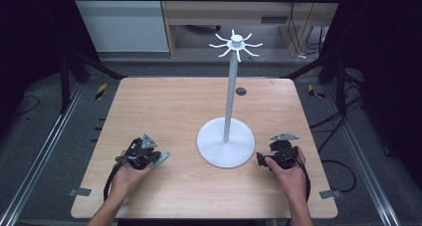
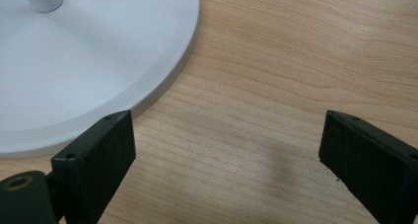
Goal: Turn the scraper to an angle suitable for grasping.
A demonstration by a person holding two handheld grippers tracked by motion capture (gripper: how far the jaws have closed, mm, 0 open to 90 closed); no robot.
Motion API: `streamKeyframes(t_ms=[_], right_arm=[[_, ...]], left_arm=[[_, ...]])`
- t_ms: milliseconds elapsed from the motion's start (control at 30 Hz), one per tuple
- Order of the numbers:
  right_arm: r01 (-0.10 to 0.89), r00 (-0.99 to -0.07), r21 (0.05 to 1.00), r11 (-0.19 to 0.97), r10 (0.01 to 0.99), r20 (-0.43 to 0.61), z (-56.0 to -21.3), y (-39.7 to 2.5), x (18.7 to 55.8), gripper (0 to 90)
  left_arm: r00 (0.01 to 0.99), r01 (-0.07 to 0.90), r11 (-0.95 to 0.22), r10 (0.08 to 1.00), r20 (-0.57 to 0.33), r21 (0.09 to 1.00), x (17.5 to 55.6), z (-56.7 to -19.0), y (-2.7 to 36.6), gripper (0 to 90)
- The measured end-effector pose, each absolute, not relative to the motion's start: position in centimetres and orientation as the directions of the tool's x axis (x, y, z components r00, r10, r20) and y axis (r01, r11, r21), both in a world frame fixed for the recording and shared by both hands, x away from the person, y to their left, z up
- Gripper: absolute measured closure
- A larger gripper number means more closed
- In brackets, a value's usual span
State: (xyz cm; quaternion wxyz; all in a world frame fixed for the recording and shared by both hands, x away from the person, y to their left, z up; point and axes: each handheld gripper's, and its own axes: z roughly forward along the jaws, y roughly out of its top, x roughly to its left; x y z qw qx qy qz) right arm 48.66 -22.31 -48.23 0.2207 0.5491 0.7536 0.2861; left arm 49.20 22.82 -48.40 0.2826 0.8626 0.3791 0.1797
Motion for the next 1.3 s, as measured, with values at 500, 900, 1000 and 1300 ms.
streamKeyframes(t_ms=[500, 900, 1000, 1300], right_arm=[[0.704, -0.302, 0.67, 0.236, 0.953, -0.019, -48.2, -22.3, 48.6, 7.4], [0.701, -0.301, 0.674, 0.232, 0.954, -0.016, -48.2, -22.3, 48.7, 7.4], [0.704, -0.301, 0.671, 0.235, 0.954, -0.018, -48.2, -22.3, 48.6, 7.3], [0.702, -0.304, 0.673, 0.235, 0.953, -0.016, -48.2, -22.3, 48.6, 7.3]], left_arm=[[0.728, 0.519, -0.614, 0.682, 0.068, 0.595, 47.7, -48.2, 21.1, 90.0], [0.783, 0.47, -0.67, 0.617, 0.079, 0.574, 47.2, -46.8, 20.5, 90.0], [0.793, 0.469, -0.69, 0.604, 0.08, 0.552, 47.4, -46.4, 20.3, 90.0], [0.833, 0.449, -0.772, 0.544, 0.102, 0.45, 47.8, -45.0, 19.2, 88.1]])
